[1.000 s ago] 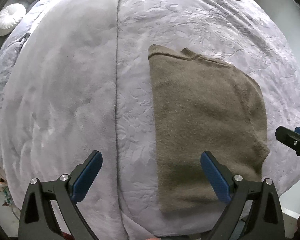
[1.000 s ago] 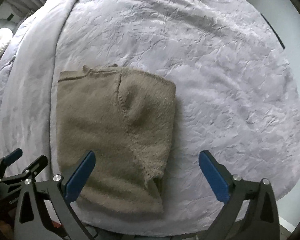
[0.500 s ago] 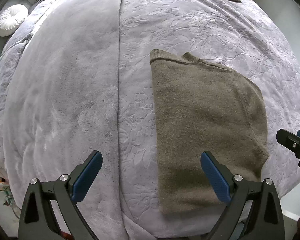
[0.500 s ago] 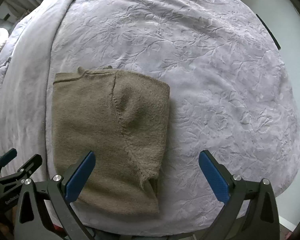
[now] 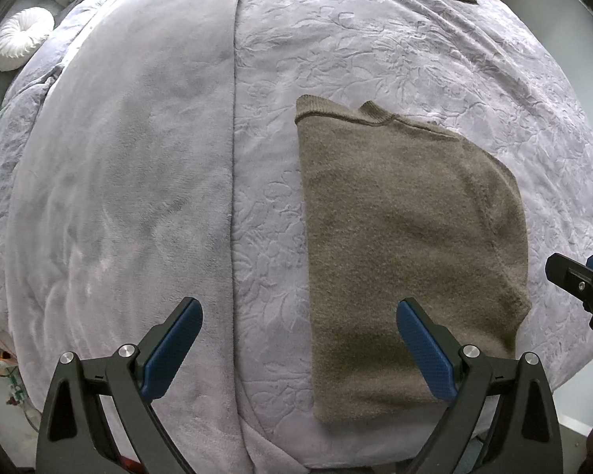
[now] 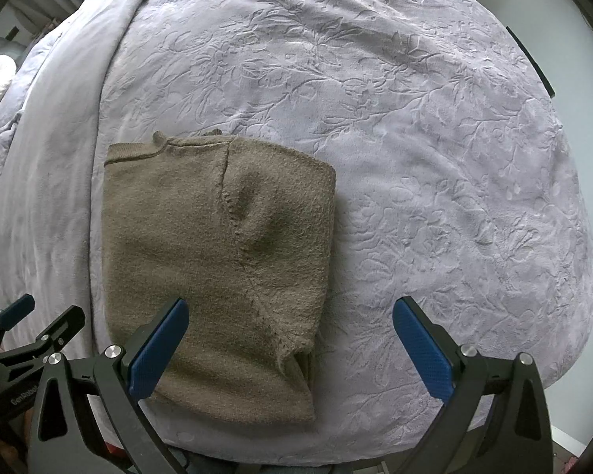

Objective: Fold small clothes

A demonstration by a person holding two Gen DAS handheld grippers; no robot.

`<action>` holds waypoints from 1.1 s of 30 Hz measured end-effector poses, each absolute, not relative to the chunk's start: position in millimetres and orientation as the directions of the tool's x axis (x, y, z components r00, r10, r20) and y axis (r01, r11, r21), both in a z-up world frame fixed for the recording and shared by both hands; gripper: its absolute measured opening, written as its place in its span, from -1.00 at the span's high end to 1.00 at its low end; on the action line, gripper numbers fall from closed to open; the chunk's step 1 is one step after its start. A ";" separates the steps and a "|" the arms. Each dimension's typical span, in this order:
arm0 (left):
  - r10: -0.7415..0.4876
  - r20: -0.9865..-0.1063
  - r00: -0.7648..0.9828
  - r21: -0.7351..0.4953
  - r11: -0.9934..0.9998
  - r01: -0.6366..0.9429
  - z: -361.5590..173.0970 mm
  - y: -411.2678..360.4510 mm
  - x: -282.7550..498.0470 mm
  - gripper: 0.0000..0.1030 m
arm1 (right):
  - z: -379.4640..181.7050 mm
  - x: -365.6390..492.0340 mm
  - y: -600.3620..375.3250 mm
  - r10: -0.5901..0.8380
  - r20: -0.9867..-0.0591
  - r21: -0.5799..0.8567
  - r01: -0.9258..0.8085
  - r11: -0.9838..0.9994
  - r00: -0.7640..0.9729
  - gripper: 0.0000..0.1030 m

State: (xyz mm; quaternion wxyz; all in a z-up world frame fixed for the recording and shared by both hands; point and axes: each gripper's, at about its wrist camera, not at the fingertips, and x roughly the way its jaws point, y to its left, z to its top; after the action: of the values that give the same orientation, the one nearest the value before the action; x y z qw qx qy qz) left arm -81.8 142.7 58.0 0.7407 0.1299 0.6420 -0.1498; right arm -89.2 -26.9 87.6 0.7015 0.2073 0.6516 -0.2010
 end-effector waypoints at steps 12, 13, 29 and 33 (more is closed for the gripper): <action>-0.053 -0.990 0.131 0.001 0.923 0.385 57.5 143.3 -82.4 -0.92 | 88.2 -88.9 -26.5 -0.017 -0.997 0.024 0.553 0.833 0.069 -0.99; -0.054 -0.990 0.131 0.001 0.923 0.385 57.6 143.4 -82.4 -0.92 | 88.1 -89.1 -26.6 -0.016 -0.997 0.025 0.554 0.832 0.069 -0.99; -0.052 -0.990 0.128 0.001 0.924 0.382 58.1 144.5 -80.7 -0.92 | 88.2 -88.5 -26.2 -0.020 -0.998 0.020 0.551 0.834 0.067 -0.99; -0.052 -0.990 0.129 0.001 0.924 0.382 58.1 144.7 -81.3 -0.92 | 88.1 -88.0 -26.4 -0.019 -0.998 0.020 0.550 0.835 0.066 -0.99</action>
State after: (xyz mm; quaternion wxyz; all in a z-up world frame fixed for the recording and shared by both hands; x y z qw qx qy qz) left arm -81.3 144.7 58.1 0.7403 0.1282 0.6435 -0.1467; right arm -88.0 -26.4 88.1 0.7011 0.2033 0.6526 -0.2031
